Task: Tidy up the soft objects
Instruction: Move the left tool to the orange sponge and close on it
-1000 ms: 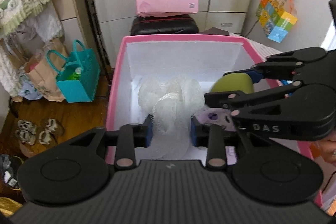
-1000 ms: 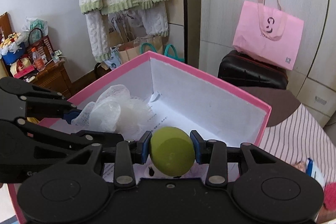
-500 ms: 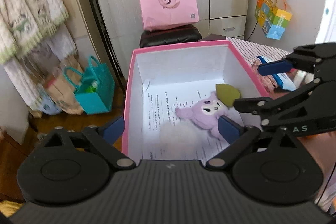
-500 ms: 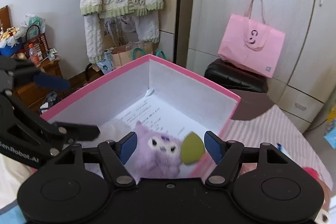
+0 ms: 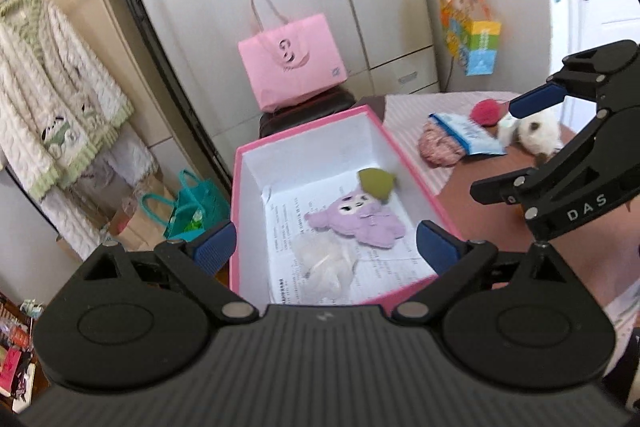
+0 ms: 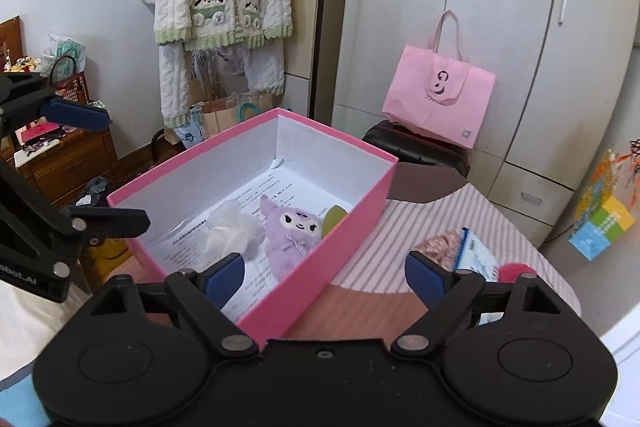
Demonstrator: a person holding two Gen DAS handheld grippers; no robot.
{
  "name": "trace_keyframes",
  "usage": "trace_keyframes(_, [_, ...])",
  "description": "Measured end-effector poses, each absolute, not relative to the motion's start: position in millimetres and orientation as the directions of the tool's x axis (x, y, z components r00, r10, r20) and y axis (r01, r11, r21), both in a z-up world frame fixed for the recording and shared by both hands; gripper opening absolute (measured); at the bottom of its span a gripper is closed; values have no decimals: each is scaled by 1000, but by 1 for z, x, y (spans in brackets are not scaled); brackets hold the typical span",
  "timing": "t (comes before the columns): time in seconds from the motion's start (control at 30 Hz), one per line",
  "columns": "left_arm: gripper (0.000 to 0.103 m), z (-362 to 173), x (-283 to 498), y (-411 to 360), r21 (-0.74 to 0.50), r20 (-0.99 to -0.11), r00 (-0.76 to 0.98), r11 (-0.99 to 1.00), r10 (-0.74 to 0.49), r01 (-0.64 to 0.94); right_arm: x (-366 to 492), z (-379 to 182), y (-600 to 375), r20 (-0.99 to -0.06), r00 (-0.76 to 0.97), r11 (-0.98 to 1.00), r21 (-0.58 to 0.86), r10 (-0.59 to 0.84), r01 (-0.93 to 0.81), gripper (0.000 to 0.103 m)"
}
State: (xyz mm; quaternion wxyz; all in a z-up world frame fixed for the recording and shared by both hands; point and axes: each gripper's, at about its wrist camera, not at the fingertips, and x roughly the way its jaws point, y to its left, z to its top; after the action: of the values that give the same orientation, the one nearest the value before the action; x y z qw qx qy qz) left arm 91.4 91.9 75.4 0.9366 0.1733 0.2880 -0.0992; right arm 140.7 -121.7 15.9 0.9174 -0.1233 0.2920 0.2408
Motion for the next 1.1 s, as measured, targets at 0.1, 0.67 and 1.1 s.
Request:
trace_keyframes(0.1, [98, 77, 79, 84, 258, -575, 809, 912, -121, 319, 124, 22, -134, -593, 715, 853, -87, 371, -514, 96])
trace_keyframes(0.67, [98, 60, 38, 17, 231, -617, 735, 829, -280, 509, 54, 7, -194, -600, 752, 871, -177, 273, -458, 99])
trace_keyframes(1.1, [98, 13, 77, -40, 115, -646, 656, 800, -390, 589, 84, -44, -275, -620, 742, 941, -16, 255, -337, 98])
